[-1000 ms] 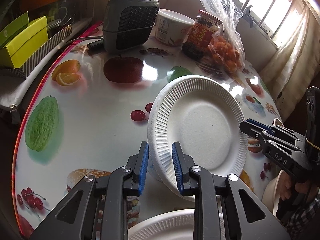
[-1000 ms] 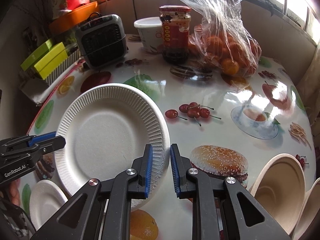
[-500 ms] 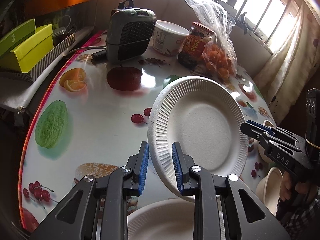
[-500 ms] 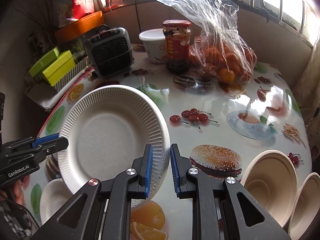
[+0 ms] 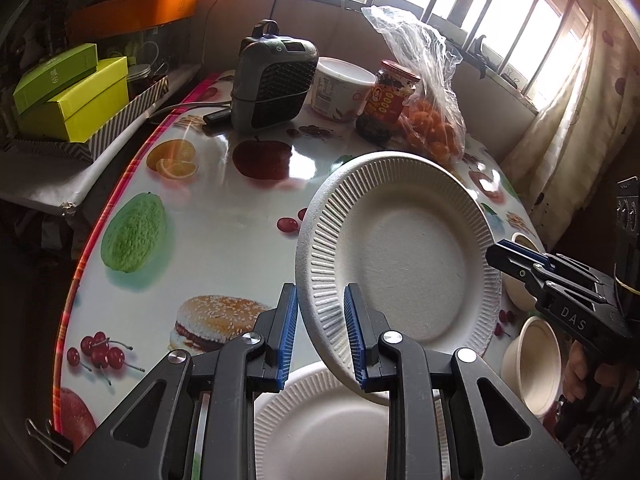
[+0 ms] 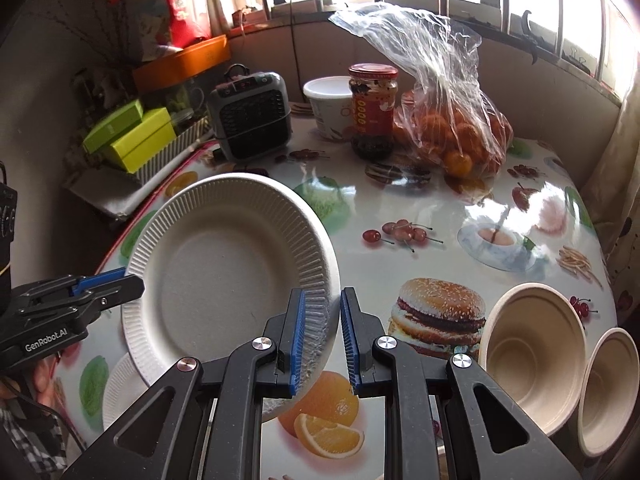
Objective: Organize plates and bowls
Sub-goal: 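Carry the held plate toward the plate stack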
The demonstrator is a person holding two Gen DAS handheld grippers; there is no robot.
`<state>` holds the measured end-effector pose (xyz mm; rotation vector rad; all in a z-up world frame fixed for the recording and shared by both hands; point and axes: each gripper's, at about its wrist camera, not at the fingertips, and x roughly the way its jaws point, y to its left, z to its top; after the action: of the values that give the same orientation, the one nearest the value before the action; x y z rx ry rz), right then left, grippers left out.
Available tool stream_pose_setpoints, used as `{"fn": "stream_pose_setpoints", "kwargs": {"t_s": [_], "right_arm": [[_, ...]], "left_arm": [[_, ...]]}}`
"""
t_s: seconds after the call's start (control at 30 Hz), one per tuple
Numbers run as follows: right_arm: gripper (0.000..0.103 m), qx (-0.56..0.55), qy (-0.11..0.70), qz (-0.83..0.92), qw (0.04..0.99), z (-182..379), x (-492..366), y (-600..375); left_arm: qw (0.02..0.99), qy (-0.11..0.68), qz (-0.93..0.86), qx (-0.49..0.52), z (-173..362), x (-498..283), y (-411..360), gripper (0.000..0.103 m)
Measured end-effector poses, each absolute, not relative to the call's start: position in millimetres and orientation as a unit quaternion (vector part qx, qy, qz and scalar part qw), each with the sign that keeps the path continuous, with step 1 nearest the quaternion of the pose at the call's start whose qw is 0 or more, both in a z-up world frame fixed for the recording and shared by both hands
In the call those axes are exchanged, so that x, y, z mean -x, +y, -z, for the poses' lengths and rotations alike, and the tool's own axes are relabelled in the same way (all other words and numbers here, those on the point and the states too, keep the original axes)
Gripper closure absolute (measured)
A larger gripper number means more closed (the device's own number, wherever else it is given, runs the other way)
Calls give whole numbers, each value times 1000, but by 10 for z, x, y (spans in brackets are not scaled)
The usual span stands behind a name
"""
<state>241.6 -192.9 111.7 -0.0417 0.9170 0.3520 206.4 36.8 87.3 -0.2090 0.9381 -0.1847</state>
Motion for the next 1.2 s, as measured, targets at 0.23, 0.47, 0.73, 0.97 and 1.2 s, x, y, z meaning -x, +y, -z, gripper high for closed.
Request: {"fn": "stream_pose_setpoints", "kwargs": {"t_s": [0.23, 0.47, 0.73, 0.97, 1.2], "right_arm": [[85, 18, 437, -177, 881, -1123, -2171, -1854], [85, 18, 436, -182, 881, -1125, -1944, -1788], [85, 22, 433, -188, 881, -1124, -1686, -1717], [85, 20, 439, -191, 877, -1032, -1499, -1675], [85, 21, 447, -192, 874, -929, -1351, -1630]], "left_arm": [[886, 445, 83, 102, -893, -1821, 449, 78], [887, 442, 78, 103, -881, -1597, 509, 78], [890, 436, 75, 107, -872, -1344, 577, 78], [888, 442, 71, 104, -797, -1179, 611, 78], [885, 448, 69, 109, -696, -1027, 664, 78]]}}
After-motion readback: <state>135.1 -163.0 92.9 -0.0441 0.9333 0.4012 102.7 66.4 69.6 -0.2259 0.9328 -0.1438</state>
